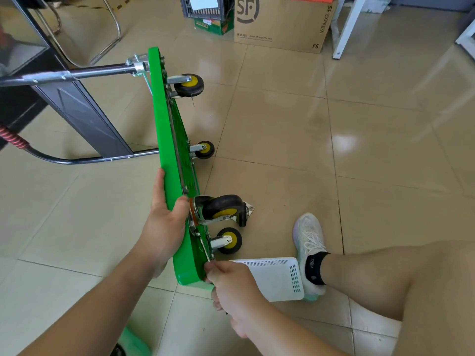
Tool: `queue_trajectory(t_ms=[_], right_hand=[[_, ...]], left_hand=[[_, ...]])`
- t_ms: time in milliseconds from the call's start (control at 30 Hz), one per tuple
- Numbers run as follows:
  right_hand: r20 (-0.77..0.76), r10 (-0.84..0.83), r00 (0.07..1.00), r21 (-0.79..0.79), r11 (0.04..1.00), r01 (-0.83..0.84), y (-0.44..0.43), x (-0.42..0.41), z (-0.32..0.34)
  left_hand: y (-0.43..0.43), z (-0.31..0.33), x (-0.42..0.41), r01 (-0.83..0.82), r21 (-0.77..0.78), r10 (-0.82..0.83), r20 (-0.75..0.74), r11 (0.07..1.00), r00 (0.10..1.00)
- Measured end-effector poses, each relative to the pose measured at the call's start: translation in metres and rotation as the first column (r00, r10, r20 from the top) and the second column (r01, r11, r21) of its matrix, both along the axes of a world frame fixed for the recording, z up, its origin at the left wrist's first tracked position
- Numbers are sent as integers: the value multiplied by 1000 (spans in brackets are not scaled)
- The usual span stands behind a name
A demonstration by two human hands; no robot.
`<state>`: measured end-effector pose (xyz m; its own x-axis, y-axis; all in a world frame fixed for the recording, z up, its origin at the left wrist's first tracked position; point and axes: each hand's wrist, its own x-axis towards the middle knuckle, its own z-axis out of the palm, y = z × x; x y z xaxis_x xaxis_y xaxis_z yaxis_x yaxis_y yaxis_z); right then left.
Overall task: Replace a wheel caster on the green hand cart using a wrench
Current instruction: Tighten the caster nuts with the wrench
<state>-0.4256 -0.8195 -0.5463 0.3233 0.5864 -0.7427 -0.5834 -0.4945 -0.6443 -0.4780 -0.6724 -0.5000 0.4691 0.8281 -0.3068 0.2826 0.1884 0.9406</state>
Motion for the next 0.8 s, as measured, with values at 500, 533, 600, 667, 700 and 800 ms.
queue_trajectory(t_ms=[500,533,600,667,700,800], right_hand=[[56,-73,996,37,997,71,0,-6,-5],[56,-63,996,35,998,61,0,-5,-4],[49,-47,998,30,998,46,0,-4,-2],[40,-46,998,28,999,45,0,-3,0],[44,-46,998,24,999,45,0,-3,0],[64,-30,998,9,1000,29,0,0,2]], left_hand=[[0,2,0,12,-7,-12,14,1000,1000],[0,2,0,12,-8,-11,14,1000,1000],[0,2,0,8,-6,-8,12,1000,1000],[0,2,-1,11,-7,-11,8,1000,1000],[0,2,0,12,-9,-12,4,1000,1000],[1,1,-1,11,-5,-11,-4,1000,1000]])
